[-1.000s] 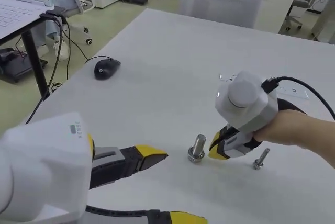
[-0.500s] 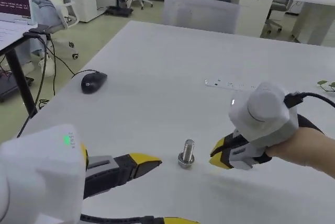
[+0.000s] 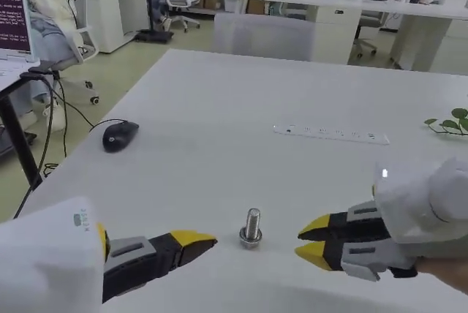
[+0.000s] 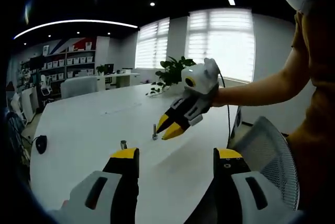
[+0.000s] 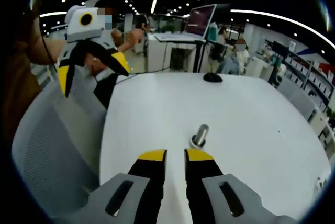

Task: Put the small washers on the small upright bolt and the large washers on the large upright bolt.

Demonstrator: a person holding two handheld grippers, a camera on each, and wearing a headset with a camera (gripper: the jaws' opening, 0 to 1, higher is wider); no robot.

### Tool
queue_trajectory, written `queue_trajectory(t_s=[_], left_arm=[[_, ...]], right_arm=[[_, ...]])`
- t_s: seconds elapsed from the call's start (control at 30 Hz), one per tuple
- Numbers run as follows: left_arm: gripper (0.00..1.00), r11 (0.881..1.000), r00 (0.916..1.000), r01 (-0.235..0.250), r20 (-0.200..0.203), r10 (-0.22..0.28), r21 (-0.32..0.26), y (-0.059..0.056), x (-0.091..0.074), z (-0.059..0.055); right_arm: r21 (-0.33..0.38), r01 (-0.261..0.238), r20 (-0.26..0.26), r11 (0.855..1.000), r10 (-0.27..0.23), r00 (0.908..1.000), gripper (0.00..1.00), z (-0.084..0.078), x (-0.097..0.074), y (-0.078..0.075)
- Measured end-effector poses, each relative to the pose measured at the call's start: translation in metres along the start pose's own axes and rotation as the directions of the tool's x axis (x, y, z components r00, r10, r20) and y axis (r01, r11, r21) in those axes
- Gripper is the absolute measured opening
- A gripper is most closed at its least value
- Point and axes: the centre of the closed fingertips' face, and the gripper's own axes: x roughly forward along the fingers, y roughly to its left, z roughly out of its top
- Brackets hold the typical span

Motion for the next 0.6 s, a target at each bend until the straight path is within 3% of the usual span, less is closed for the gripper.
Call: queue_trajectory(t_s=[0.13,0.23,0.33,0.6], left_arm=[[0.56,1.0,1.0,0.001,0.005,-0.001,-0.006,0.0,0.001,-0.001],[0.55,1.0,0.9998,0.007,0.017,-0.007,-0.016,-0.002,0.003,0.0],[0.56,0.999,0.9995,0.014,0.03,-0.013,-0.031,-0.004,0.004,0.002],[0.56,0.999,0.9993,0.016,0.034,-0.015,-0.032,-0.008,0.004,0.005]], right_arm=[[0.05,0.005,0.079,0.999,-0.009,0.9968,0.16,0.002,-0.021,0.01],[0.059,0.019,0.103,0.998,-0.025,0.9943,0.2,-0.004,-0.036,0.016],[0.101,0.03,0.164,0.994,-0.046,0.9853,0.28,-0.007,-0.051,0.021],[0.208,0.077,0.198,0.975,-0.119,0.973,0.34,-0.033,-0.086,0.036]])
